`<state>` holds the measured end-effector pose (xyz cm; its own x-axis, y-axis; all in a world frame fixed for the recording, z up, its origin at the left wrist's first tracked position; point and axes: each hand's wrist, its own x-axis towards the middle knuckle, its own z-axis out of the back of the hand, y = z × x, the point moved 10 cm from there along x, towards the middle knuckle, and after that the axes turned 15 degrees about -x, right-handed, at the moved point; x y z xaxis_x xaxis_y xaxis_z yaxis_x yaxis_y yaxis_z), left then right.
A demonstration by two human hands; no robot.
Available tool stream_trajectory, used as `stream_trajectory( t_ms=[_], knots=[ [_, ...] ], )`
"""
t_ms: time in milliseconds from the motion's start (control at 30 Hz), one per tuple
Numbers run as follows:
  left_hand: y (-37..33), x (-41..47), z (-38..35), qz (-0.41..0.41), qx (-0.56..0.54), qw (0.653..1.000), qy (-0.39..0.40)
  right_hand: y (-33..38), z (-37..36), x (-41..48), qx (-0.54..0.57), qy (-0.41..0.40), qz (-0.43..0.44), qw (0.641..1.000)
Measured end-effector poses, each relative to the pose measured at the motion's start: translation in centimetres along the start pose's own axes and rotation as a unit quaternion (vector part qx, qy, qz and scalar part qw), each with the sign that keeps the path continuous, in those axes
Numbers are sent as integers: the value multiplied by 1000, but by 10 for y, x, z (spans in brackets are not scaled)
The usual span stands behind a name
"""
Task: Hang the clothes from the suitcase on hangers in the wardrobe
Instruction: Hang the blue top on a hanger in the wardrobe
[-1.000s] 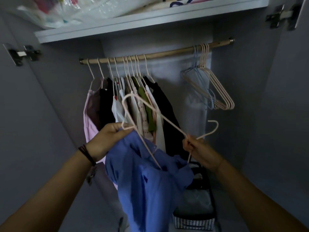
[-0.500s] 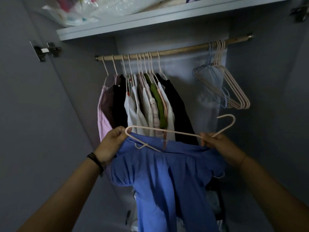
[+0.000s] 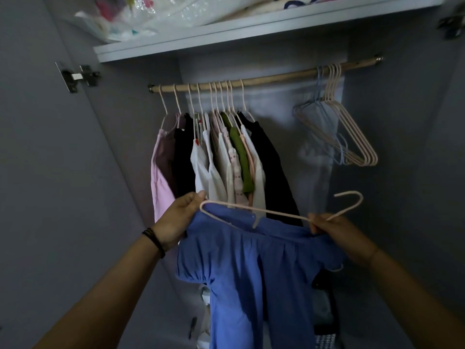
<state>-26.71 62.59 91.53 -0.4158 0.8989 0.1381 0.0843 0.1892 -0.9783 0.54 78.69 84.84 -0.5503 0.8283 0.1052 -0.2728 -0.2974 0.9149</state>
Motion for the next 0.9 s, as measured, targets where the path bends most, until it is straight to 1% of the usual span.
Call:
stream_trajectory(
  t_ms=[100,167,267,333,367,433,500,600,700,767,900],
  knots=[
    [3,-2,-1,10,84,995,50,-12,-2,-5,5,-7,-13,1000],
    [8,-4,-1,23,118,989,87,-13,1,-5,0,-11,-15,1000],
    [14,-12,-5,57,107,978,169,-11,4,-6,15,-2,-20,1000],
    [12,-17,-5,67,110,972,195,-10,5,-6,36,11,-26,999],
    [7,-19,-5,57,128,972,189,-9,5,-6,46,17,-32,998],
    [-2,-19,-1,19,174,974,146,-3,9,-6,50,15,-35,998],
    [-5,-17,9,-12,197,975,99,3,15,-3,20,2,-18,1000],
    [-6,-17,17,-50,178,980,68,9,21,2,-10,3,-9,1000],
    [-9,-19,16,-86,143,985,40,7,23,2,12,5,-28,1000],
    [-11,-20,16,-100,124,987,16,7,23,1,11,7,-29,999],
    [-12,-20,22,-118,123,985,-30,8,30,0,-22,-3,-32,999]
  ],
)
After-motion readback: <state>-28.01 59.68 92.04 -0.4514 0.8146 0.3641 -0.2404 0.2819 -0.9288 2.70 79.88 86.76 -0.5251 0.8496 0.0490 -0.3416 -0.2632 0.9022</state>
